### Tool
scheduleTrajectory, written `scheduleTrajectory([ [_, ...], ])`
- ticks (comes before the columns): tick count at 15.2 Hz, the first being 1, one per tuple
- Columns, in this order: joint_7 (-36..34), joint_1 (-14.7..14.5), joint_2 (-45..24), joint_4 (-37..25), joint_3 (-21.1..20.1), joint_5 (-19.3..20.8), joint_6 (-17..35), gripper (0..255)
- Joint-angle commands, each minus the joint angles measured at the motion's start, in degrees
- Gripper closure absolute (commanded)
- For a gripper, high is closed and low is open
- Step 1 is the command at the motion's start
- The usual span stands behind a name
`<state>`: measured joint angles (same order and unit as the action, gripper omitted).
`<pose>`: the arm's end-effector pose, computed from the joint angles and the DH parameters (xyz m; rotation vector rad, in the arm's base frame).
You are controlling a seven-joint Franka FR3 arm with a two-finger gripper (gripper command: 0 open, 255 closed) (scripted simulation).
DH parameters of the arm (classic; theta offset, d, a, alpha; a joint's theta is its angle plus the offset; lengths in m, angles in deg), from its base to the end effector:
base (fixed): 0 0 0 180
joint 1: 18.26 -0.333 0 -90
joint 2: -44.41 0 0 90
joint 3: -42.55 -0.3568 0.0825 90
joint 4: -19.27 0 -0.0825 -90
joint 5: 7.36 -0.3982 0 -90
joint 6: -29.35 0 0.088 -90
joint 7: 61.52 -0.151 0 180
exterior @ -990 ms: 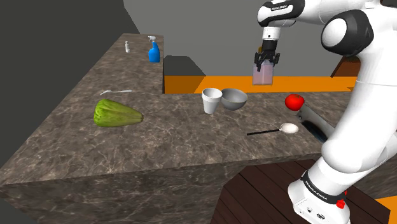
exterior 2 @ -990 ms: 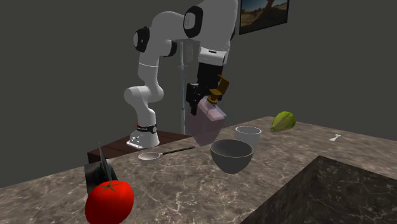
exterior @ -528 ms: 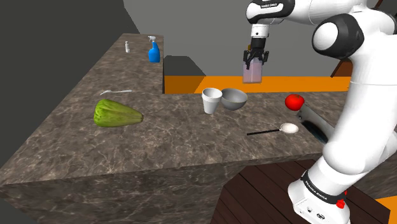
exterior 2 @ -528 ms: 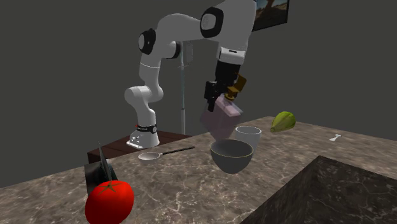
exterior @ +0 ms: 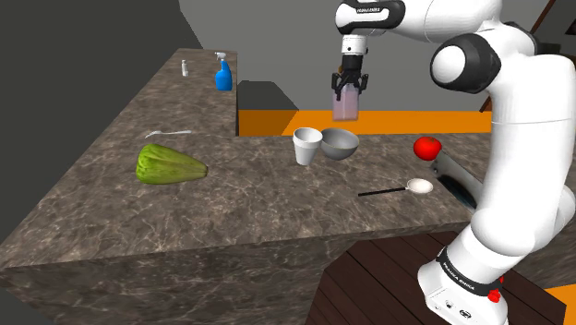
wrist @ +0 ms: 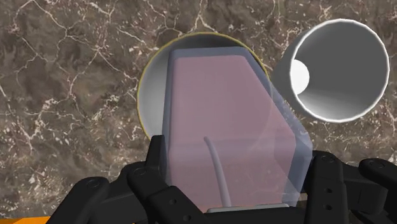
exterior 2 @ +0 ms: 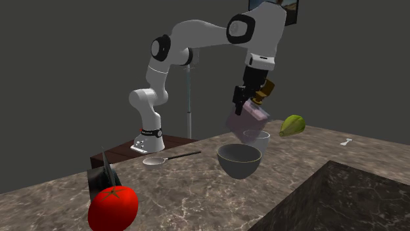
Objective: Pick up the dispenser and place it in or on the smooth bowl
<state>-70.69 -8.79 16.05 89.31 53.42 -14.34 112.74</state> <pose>0.6654 -0.1965 0.4667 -2.9656 0.7661 0.3848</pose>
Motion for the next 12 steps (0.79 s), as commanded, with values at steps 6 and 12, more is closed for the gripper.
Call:
scheduleTrajectory([
  [6, 0.1, -0.4, 0.0, 5.3, -0.1, 0.0, 5.3, 255],
  [12, 0.3, -0.6, -0.2, 8.2, -0.1, -0.1, 8.5, 255],
])
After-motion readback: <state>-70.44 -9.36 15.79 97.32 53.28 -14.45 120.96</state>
